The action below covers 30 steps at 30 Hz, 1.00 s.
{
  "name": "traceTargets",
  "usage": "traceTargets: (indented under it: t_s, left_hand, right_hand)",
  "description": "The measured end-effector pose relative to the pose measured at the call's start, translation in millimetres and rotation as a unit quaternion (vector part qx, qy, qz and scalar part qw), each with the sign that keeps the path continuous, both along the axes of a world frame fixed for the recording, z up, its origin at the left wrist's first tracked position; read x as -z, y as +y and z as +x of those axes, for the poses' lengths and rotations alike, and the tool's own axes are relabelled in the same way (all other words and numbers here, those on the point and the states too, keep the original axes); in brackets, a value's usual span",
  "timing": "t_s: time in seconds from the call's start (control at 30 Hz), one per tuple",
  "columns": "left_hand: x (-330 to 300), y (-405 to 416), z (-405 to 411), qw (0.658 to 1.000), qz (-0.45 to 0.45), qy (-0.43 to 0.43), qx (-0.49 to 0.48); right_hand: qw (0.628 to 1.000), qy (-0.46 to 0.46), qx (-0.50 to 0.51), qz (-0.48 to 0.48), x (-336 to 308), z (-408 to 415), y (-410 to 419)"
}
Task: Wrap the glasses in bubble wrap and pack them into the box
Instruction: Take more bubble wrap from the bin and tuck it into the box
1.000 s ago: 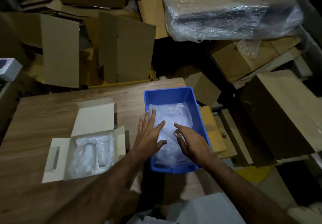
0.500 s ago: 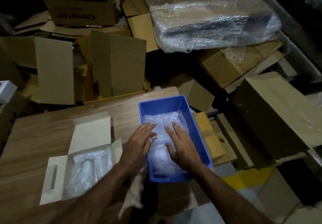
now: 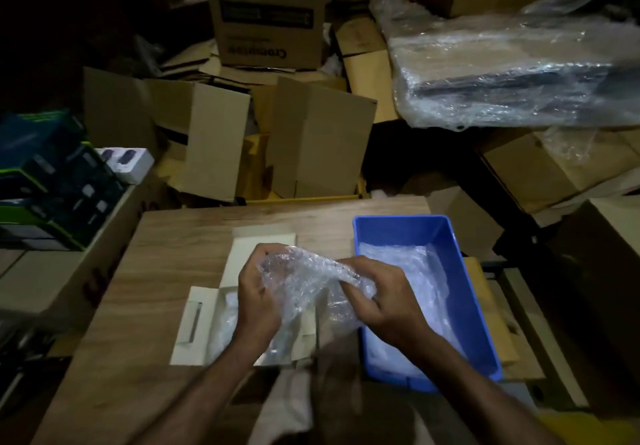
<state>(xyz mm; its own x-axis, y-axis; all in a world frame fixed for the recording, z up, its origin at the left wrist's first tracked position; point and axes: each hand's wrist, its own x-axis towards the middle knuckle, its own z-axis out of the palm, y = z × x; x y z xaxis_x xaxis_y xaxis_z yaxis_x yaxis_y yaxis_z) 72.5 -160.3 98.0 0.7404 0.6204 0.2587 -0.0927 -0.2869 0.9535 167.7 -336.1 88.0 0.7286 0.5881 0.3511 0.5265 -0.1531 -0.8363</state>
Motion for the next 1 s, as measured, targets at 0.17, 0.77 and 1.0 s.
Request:
traceTargets:
  t_s: [0.17, 0.77, 1.0]
  left_hand:
    - [-0.2, 43.4, -21.7, 0.99, -0.11, 0.06, -0.066]
    - [38.6, 142.5, -82.0, 0.946, -0.271, 0.157, -0.082]
    - [41.6, 168.0, -99.5, 0.945, -0.268, 0.187, 0.019]
  right_hand:
    - [0.908, 0.41, 0.01, 0.087, -15.0, -17.0, 60.1]
    - [0.847, 0.512, 0.14, 0.026, 31.5, -65.1, 130.9]
    - [0.926, 0.372, 0.066, -0.024, 32.2, -62.6, 124.0]
